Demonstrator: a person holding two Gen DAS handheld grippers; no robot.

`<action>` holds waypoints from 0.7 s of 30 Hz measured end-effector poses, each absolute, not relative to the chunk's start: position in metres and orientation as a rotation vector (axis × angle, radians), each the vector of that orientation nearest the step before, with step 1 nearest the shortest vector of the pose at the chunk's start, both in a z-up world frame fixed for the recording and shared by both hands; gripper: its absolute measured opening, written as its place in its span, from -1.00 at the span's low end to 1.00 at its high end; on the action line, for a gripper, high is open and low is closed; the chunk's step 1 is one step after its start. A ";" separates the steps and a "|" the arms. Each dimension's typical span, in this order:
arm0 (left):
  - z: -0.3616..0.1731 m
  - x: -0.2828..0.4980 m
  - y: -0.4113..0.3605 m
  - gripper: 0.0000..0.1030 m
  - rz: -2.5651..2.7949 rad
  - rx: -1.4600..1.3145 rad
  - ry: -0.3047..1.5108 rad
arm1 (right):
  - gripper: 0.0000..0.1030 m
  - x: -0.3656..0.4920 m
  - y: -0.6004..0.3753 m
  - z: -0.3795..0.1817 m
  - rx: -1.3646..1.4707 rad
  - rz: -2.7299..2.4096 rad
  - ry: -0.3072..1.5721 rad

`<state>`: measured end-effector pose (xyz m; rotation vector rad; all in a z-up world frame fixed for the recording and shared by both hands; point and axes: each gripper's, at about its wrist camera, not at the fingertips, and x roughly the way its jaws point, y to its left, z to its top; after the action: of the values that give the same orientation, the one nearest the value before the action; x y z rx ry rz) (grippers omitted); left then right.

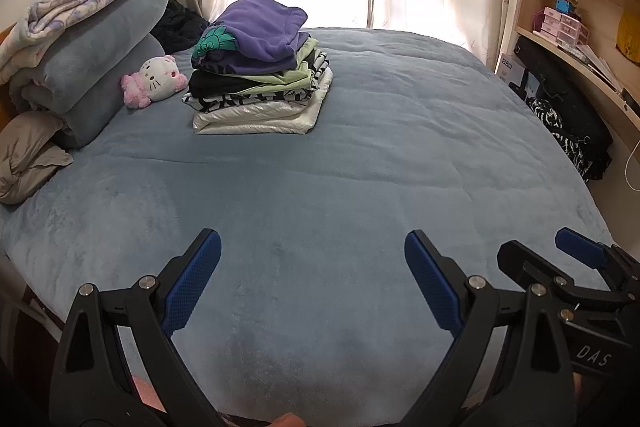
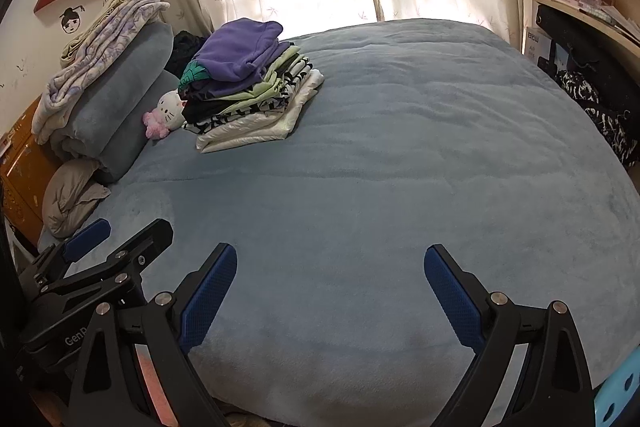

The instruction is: Fold large clothes

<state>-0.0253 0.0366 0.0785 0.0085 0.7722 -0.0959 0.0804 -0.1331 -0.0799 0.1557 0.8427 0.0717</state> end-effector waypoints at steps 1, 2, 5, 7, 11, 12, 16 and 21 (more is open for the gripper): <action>0.079 -0.025 0.037 0.79 -0.097 0.007 0.772 | 0.87 0.081 -0.134 -0.080 0.157 0.073 0.843; 0.079 -0.025 0.038 0.79 -0.098 0.006 0.772 | 0.87 0.079 -0.134 -0.080 0.154 0.070 0.842; 0.079 -0.026 0.038 0.79 -0.094 0.003 0.777 | 0.87 0.086 -0.140 -0.078 0.151 0.069 0.839; 0.080 -0.028 0.038 0.79 -0.092 0.002 0.778 | 0.87 0.083 -0.141 -0.077 0.151 0.066 0.837; 0.080 -0.027 0.038 0.79 -0.091 0.002 0.778 | 0.87 0.083 -0.142 -0.077 0.153 0.067 0.837; 0.080 -0.028 0.038 0.79 -0.091 0.003 0.778 | 0.87 0.083 -0.142 -0.077 0.152 0.066 0.837; 0.080 -0.027 0.039 0.79 -0.090 0.003 0.779 | 0.87 0.085 -0.143 -0.076 0.149 0.065 0.839; 0.079 -0.027 0.040 0.79 -0.086 0.004 0.786 | 0.87 0.086 -0.142 -0.075 0.150 0.065 0.843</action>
<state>-0.0275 0.0400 0.0786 0.0038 0.7865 -0.0856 0.0856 -0.1424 -0.0753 0.1499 0.8428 0.0648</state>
